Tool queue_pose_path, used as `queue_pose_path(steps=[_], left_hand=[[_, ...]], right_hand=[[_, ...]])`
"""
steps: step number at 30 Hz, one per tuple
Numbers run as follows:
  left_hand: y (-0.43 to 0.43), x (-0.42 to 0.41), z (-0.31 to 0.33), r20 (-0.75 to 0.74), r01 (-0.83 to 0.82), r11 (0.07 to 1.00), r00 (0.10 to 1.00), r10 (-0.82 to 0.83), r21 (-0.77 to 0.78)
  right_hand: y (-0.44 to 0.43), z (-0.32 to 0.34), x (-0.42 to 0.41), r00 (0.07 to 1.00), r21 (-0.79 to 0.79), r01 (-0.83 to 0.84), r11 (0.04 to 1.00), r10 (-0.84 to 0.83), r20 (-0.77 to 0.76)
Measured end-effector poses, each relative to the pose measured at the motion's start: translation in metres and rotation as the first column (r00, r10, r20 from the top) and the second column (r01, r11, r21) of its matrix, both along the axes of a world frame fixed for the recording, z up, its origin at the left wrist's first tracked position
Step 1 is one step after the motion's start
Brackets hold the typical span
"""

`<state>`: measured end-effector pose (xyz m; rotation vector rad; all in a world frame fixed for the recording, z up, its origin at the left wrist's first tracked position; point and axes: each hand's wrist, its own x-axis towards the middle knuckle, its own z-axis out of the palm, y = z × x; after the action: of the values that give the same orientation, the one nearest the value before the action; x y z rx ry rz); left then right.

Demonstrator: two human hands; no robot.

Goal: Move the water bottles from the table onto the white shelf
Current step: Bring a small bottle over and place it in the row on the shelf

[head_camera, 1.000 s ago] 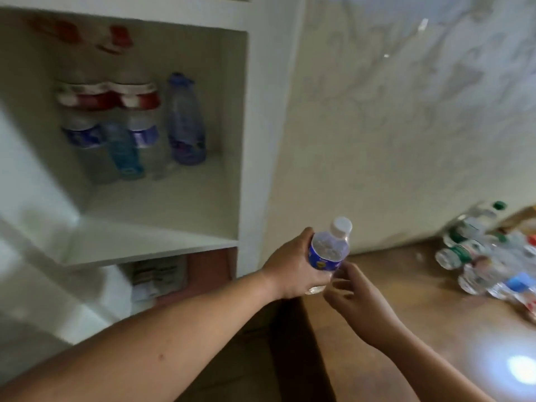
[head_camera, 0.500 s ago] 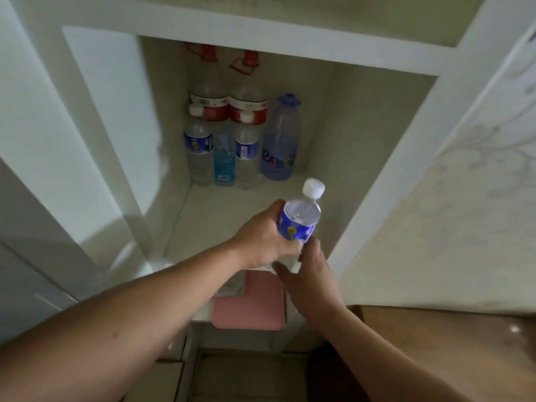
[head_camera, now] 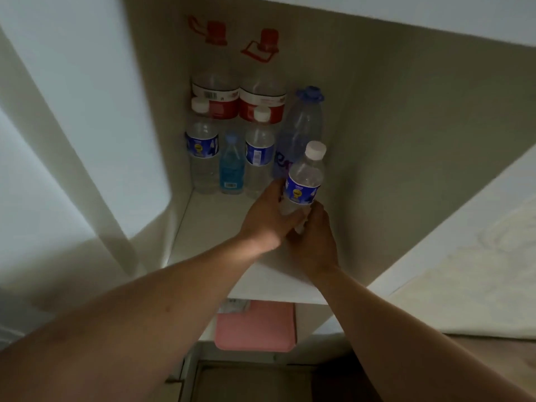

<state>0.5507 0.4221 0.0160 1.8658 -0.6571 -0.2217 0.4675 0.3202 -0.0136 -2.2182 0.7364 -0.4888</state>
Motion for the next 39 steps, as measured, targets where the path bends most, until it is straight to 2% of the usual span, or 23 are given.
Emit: queue_pose_path(steps=[1, 3, 5, 8, 13, 17, 25, 28, 33, 34, 39], left_hand=[[-0.002, 0.003, -0.009, 0.013, -0.073, 0.997, 0.997, 0.073, 0.011], [-0.006, 0.009, -0.024, -0.004, -0.165, 0.986, 0.986, 0.165, 0.013], [-0.010, 0.017, -0.033, -0.045, -0.158, 0.987, 0.986, 0.159, 0.017], [-0.011, 0.029, -0.040, -0.112, -0.125, 0.992, 0.986, 0.125, 0.008], [-0.014, 0.028, -0.056, -0.030, -0.159, 0.986, 0.987, 0.160, 0.051], [-0.018, 0.026, -0.058, -0.033, -0.185, 0.980, 0.982, 0.188, 0.077], [-0.021, 0.029, -0.063, -0.031, -0.175, 0.978, 0.983, 0.180, 0.116], [-0.022, 0.027, -0.062, -0.031, -0.180, 0.977, 0.982, 0.185, 0.118], [-0.020, 0.026, -0.063, -0.024, -0.190, 0.976, 0.981, 0.194, 0.110], [-0.019, 0.026, -0.063, -0.025, -0.191, 0.975, 0.981, 0.195, 0.116], [-0.017, 0.024, -0.062, 0.023, -0.178, 0.976, 0.984, 0.177, 0.128]], right_hand=[[-0.002, 0.000, 0.008, 1.000, -0.001, 0.013, 1.000, -0.013, -0.002], [-0.006, 0.002, 0.025, 0.999, 0.112, 0.039, 0.993, -0.043, 0.030], [-0.010, 0.004, 0.041, 0.997, 0.202, 0.057, 0.978, -0.066, 0.038], [-0.018, 0.002, 0.058, 0.999, 0.214, 0.028, 0.976, -0.036, 0.035], [-0.031, 0.000, 0.057, 0.994, 0.255, -0.111, 0.960, 0.112, 0.013], [-0.031, -0.007, 0.052, 0.982, 0.256, -0.184, 0.949, 0.186, 0.018], [-0.032, -0.019, 0.068, 0.976, 0.245, -0.183, 0.952, 0.206, -0.073], [-0.033, -0.023, 0.071, 0.981, 0.262, -0.162, 0.951, 0.185, -0.064], [-0.031, -0.015, 0.070, 0.994, 0.470, -0.080, 0.879, 0.104, -0.025], [-0.031, -0.014, 0.069, 0.995, 0.475, -0.071, 0.877, 0.096, -0.029], [-0.029, -0.008, 0.058, 0.987, 0.299, -0.077, 0.951, 0.116, -0.115]])
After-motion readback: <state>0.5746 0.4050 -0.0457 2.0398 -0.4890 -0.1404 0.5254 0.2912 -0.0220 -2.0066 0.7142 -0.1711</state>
